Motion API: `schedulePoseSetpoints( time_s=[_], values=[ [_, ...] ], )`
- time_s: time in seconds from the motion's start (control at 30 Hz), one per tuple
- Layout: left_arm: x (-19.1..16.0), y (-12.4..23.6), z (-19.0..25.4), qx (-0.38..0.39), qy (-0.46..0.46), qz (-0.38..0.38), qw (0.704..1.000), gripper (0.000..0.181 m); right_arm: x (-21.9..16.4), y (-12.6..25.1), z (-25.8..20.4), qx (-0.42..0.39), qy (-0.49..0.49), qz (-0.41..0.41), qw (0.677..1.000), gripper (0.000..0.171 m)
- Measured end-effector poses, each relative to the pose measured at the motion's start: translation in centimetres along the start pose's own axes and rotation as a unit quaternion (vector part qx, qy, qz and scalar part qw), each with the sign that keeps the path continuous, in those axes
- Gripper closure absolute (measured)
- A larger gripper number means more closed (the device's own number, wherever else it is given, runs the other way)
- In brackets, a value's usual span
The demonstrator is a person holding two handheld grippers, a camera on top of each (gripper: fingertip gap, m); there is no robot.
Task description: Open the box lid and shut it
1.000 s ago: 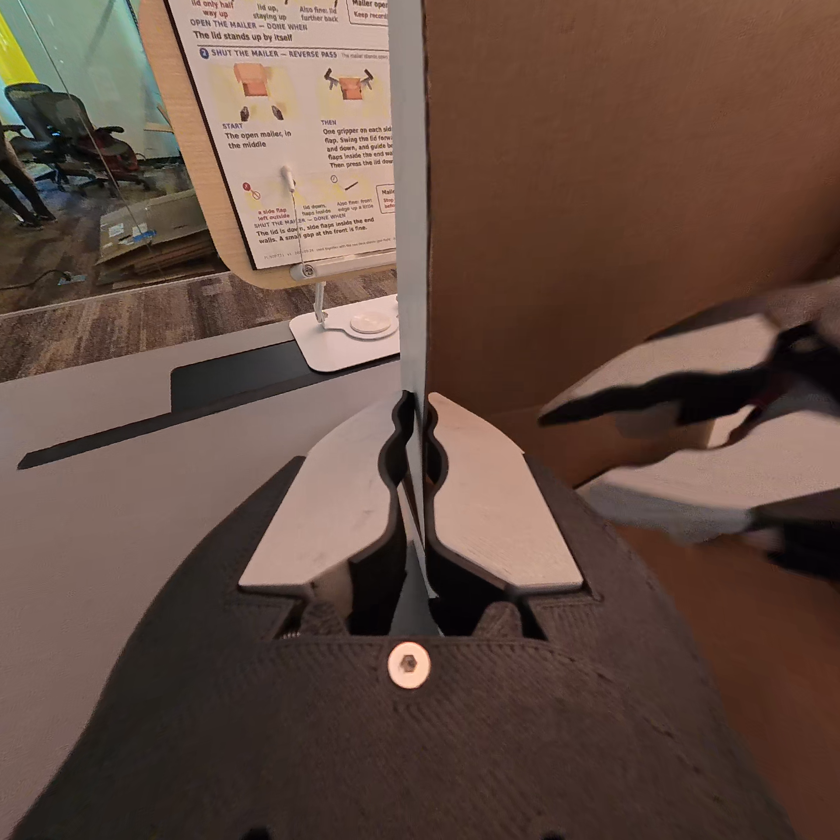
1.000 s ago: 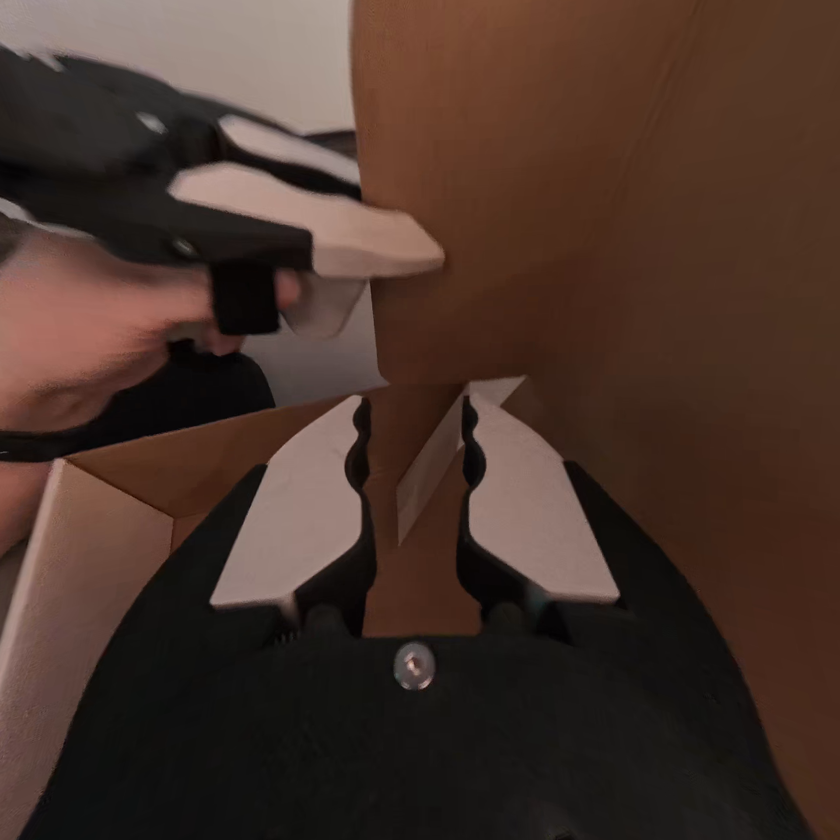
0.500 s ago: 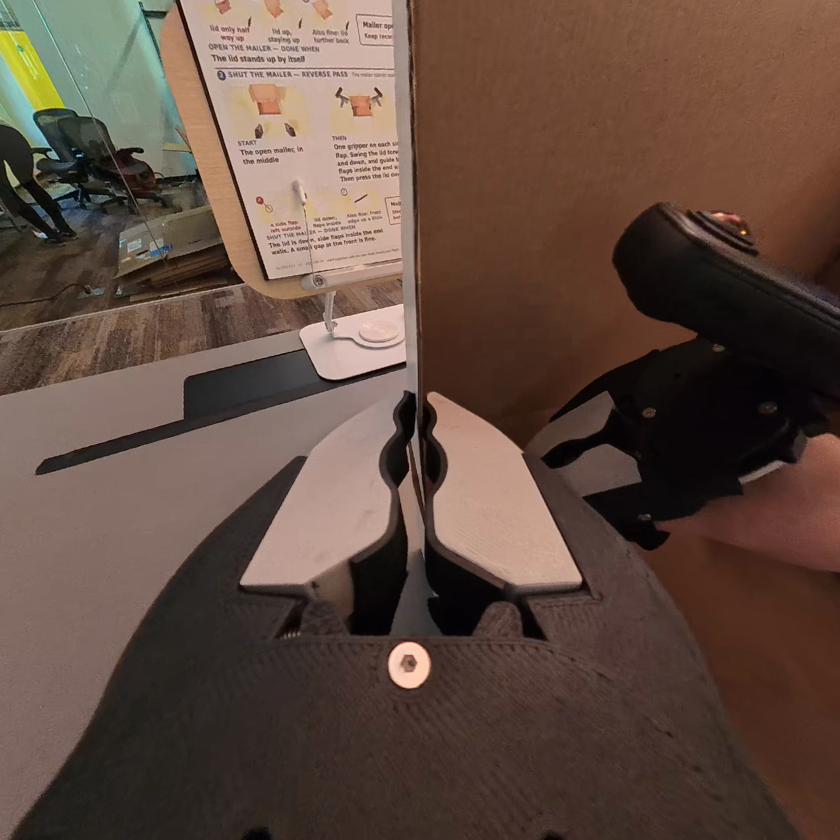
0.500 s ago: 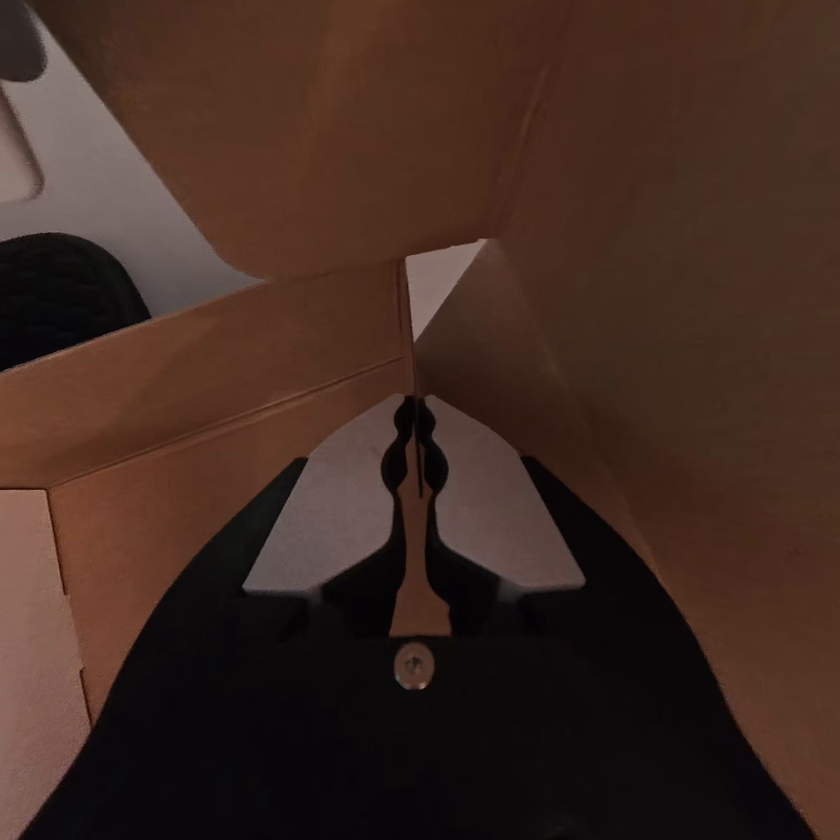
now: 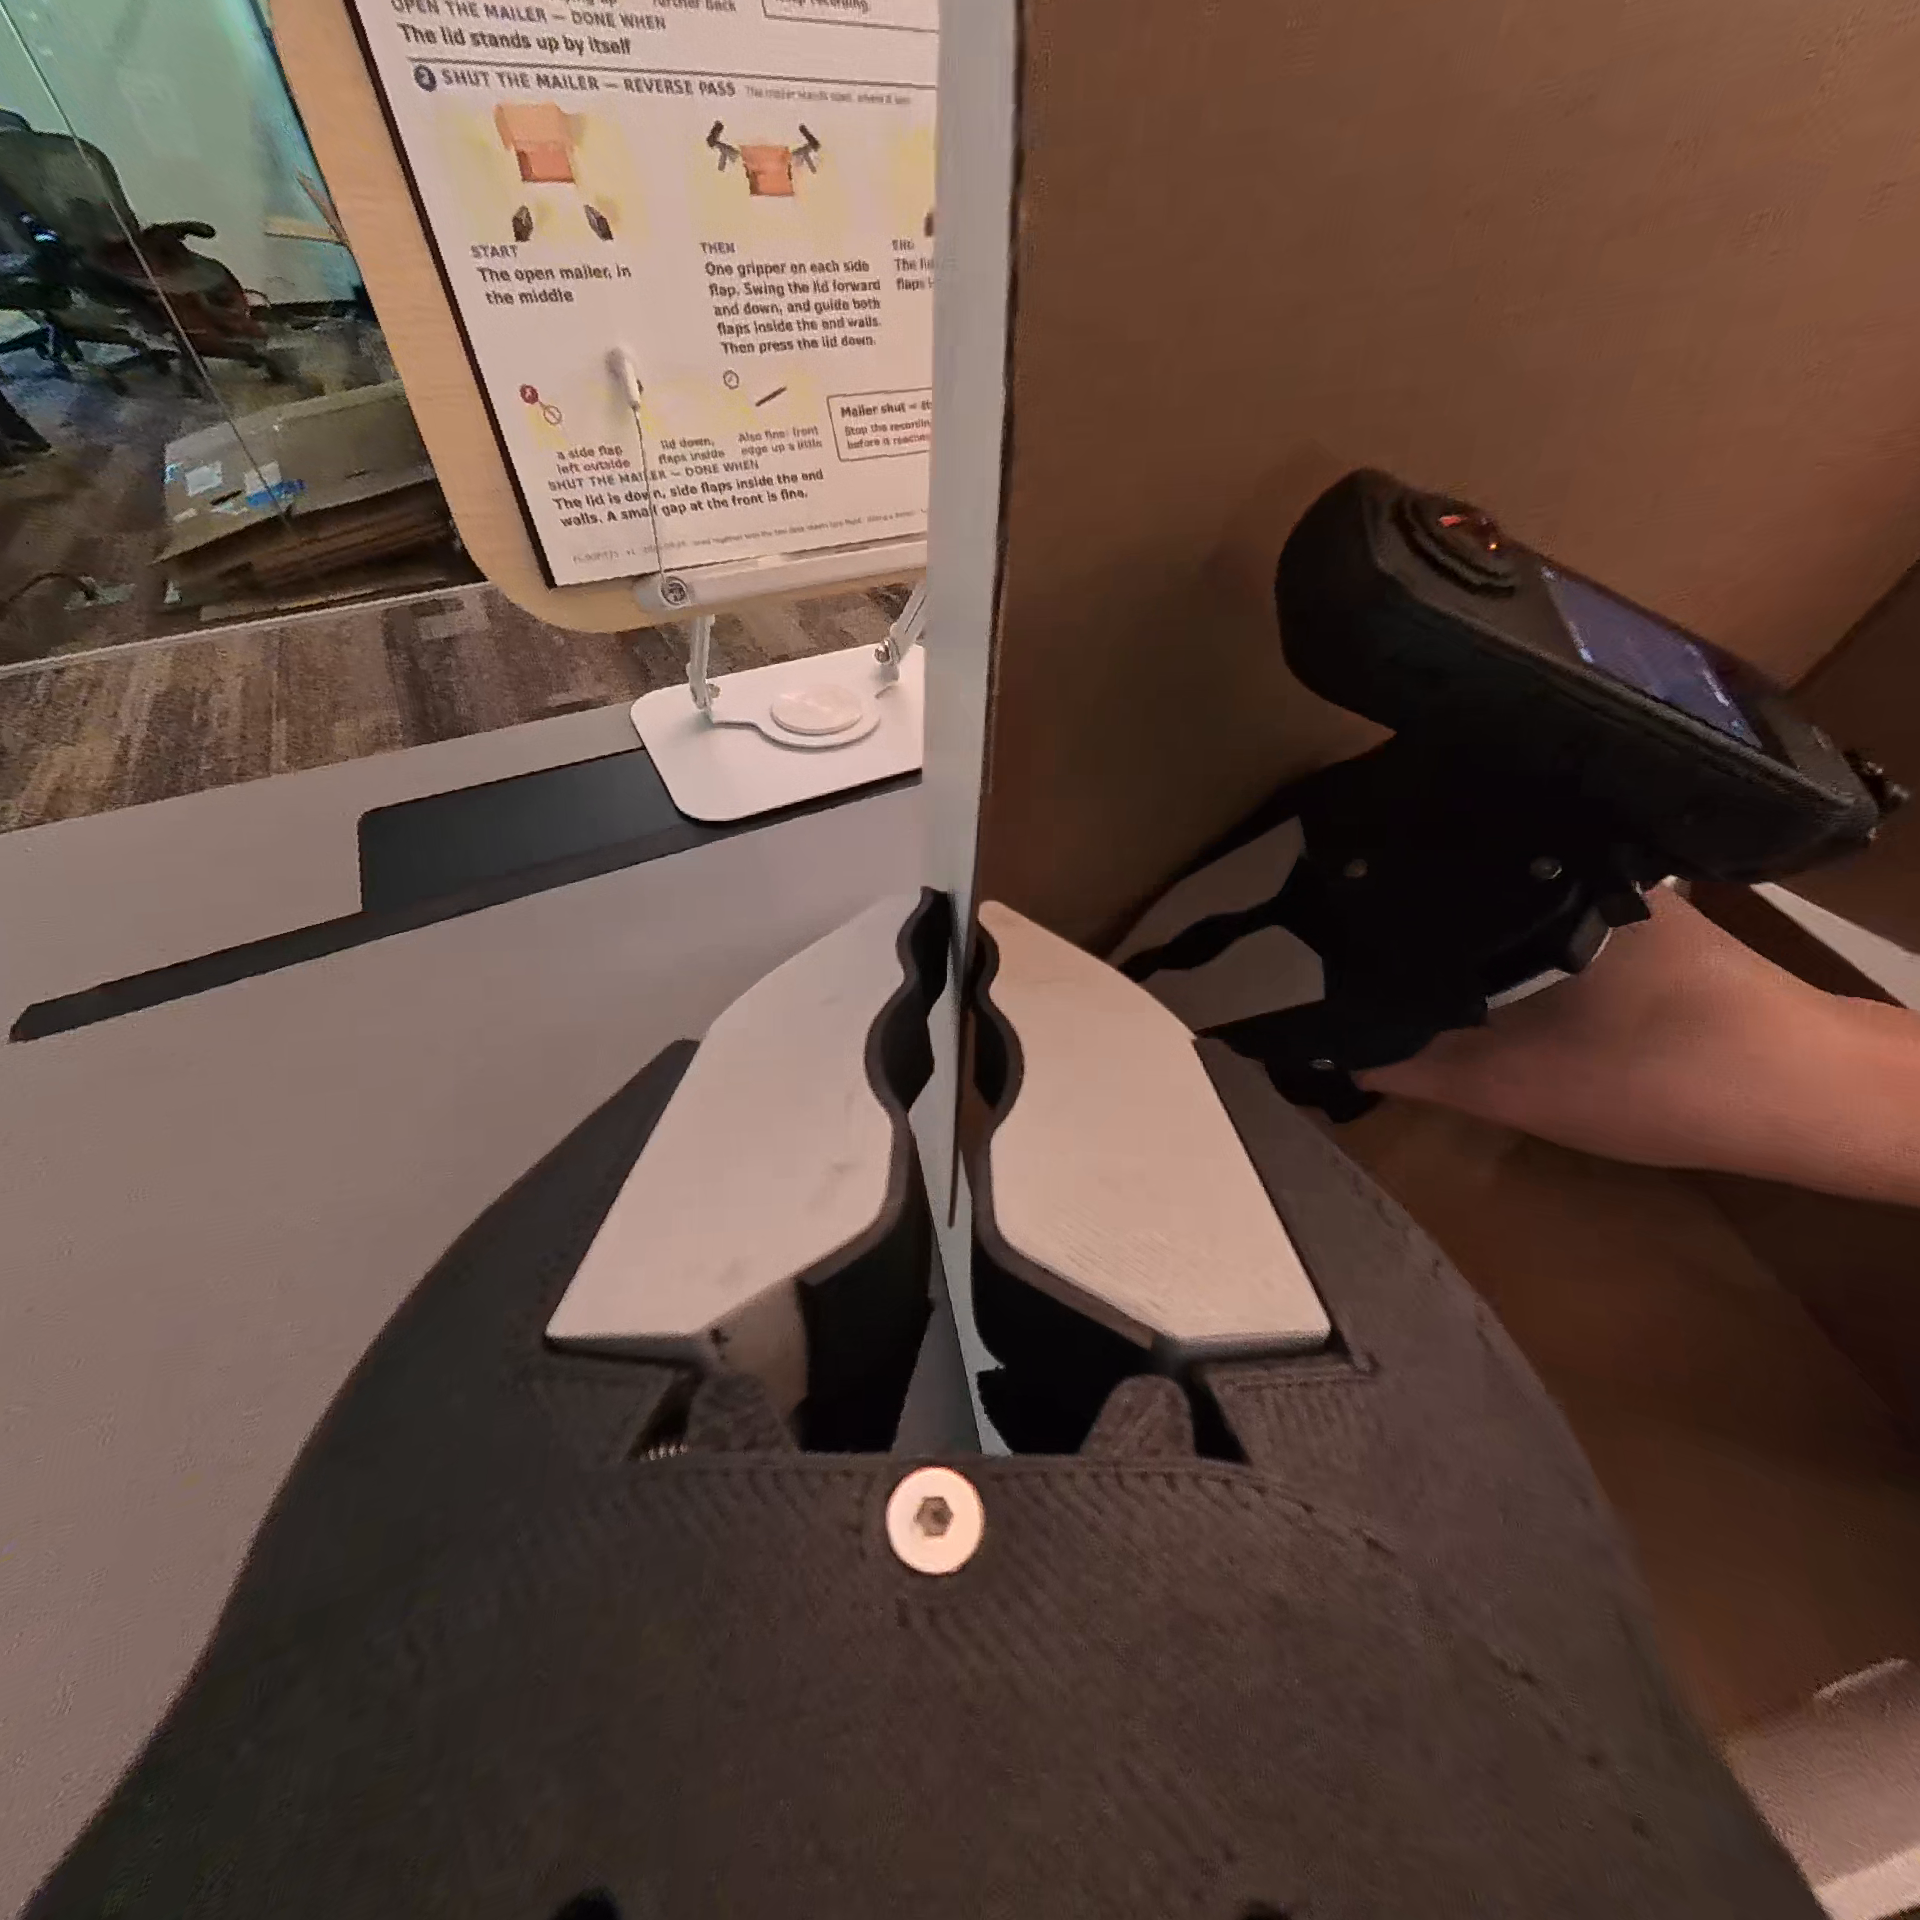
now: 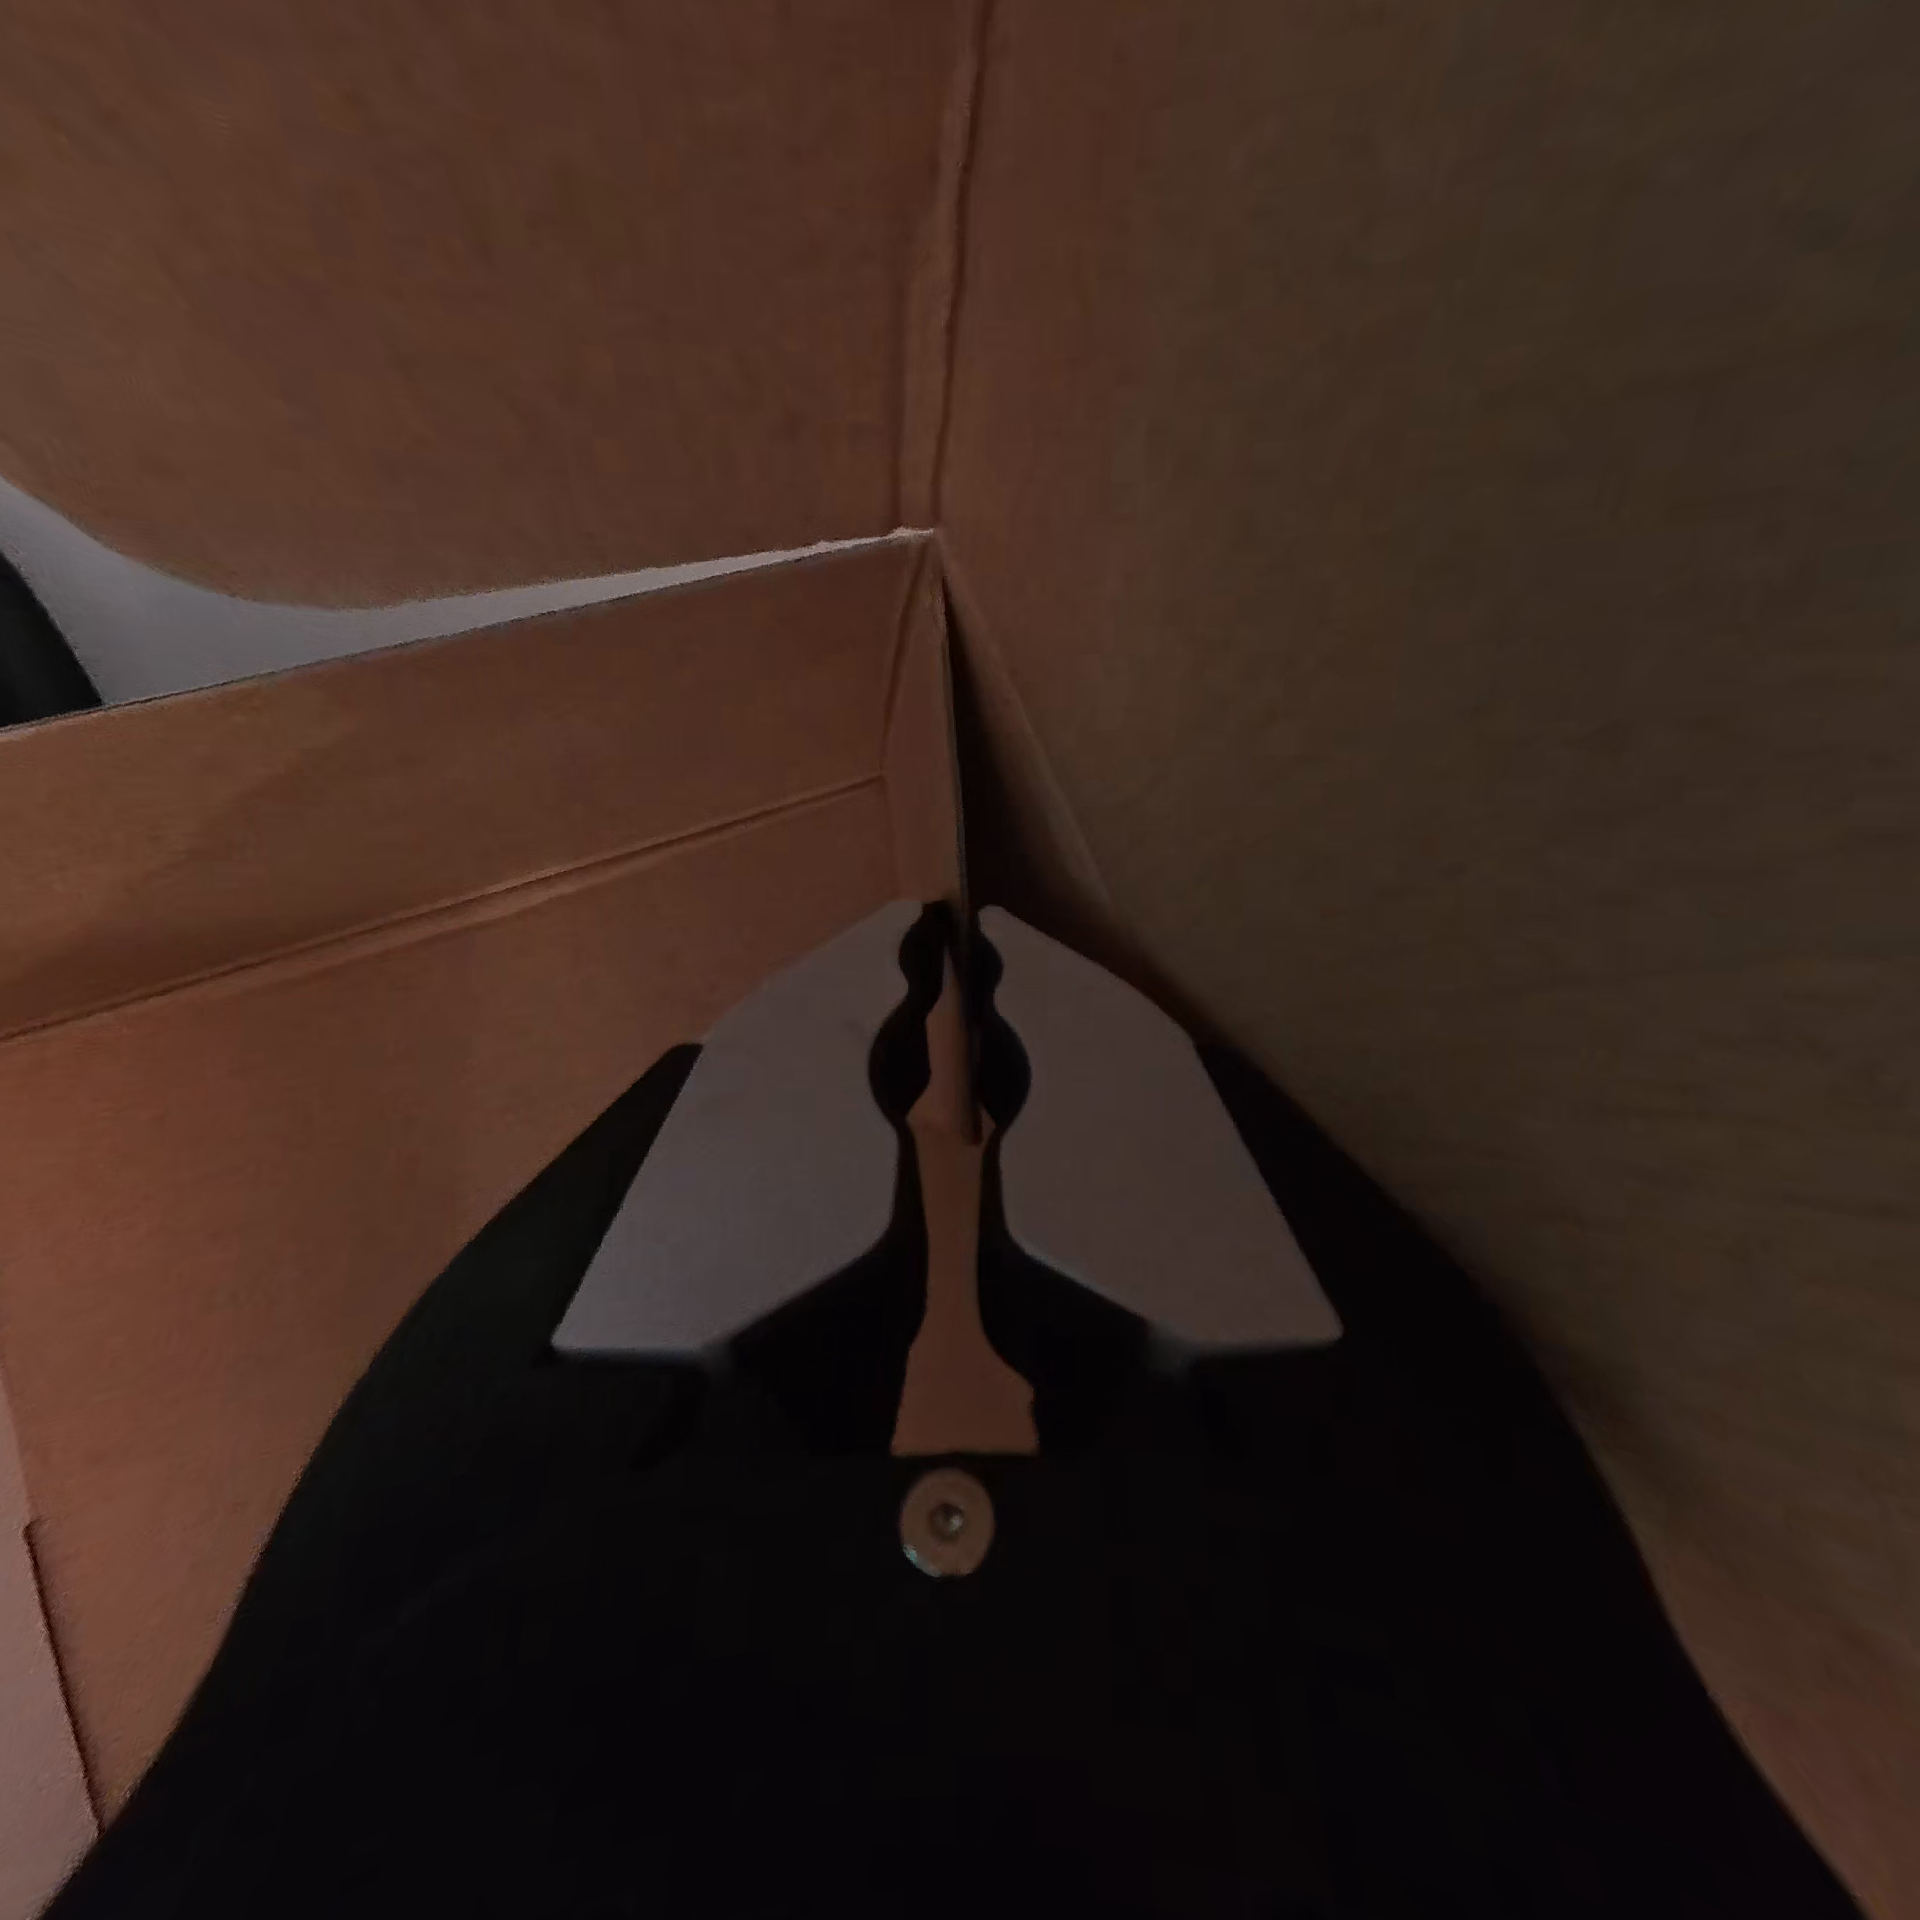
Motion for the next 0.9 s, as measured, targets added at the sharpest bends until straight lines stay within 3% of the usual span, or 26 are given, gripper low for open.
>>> schedulePoseSetpoints(
  time_s=[0.9],
  values=[
    [0.3,-0.5,0.7,-0.016,0.025,-0.057,0.998,0.176,-0.2,-0.3,0.2,-0.05,0.059,-0.001,0.997,0.164]
  ],
)
Point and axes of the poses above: each gripper's, where its closed fingertips meet, y back along the fingers, x out of its top, z = x × y across the jaws, the point moved 10 cm from there along y, back along the fingers, and after that the axes turned 11 degrees about -x, right-handed, at the moved point
